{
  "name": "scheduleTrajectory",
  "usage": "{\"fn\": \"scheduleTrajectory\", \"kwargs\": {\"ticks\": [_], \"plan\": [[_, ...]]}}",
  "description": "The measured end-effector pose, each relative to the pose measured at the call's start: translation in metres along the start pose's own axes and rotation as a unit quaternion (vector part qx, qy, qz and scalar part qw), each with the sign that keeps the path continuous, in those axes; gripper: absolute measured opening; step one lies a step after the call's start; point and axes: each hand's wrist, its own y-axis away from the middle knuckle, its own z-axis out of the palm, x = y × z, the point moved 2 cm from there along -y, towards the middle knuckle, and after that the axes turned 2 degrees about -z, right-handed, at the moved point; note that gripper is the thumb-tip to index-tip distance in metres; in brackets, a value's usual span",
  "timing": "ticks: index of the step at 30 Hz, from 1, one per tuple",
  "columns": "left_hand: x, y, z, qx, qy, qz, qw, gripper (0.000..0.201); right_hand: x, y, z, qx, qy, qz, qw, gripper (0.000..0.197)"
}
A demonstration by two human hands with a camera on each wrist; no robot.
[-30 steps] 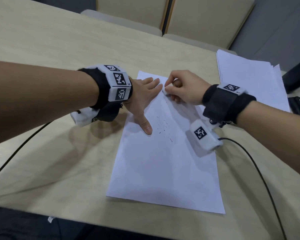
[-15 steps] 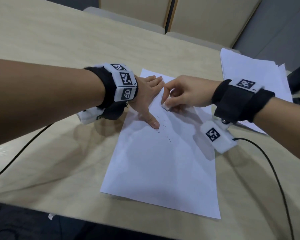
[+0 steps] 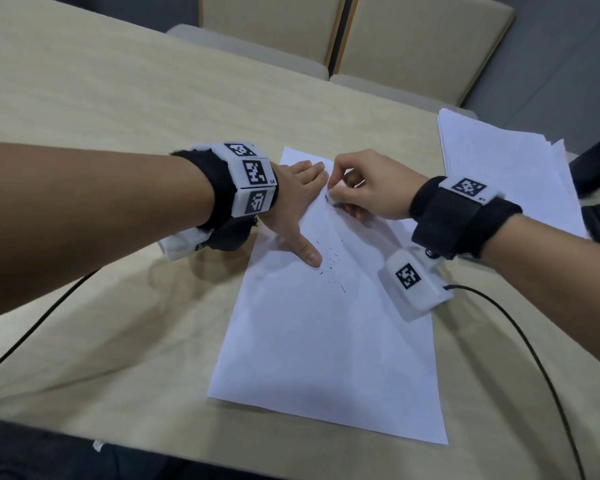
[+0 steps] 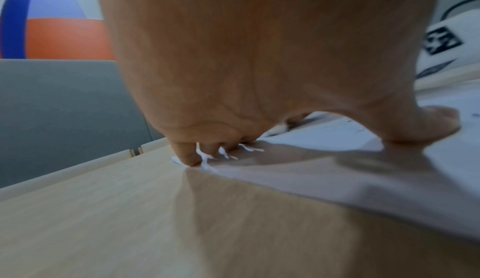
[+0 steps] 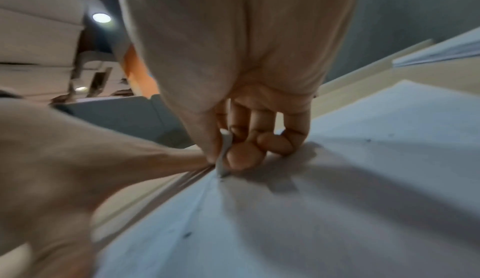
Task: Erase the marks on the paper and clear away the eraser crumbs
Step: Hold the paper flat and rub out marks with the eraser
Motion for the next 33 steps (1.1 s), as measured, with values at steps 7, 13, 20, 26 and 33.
{"fn": "scheduleTrajectory", "kwargs": {"ticks": [7,13,20,26,33], "plan": [[0.002,0.003,-0.002,0.003,-0.008,-0.003,1.000,0.144,0.004,-0.001,-0.007,0.034,-0.010,0.020,0.999,0.009],[0.006,0.007,-0.006,0.012,-0.003,-0.008,1.000,0.140,-0.003,0.013,0.003,-0.073,0.027,-0.006,0.997,0.004],[0.005,0.006,-0.006,0.013,-0.010,-0.001,1.000,0.142,0.006,0.009,0.001,0.022,0.038,0.019,0.999,0.007],[0.007,0.006,-0.005,0.003,-0.013,-0.011,1.000,0.142,0.014,0.010,-0.004,0.059,-0.060,0.072,0.994,0.012],[0.012,0.008,-0.009,0.002,-0.020,-0.021,1.000,0.137,0.009,0.024,0.002,0.001,-0.047,0.058,0.997,0.011]]}}
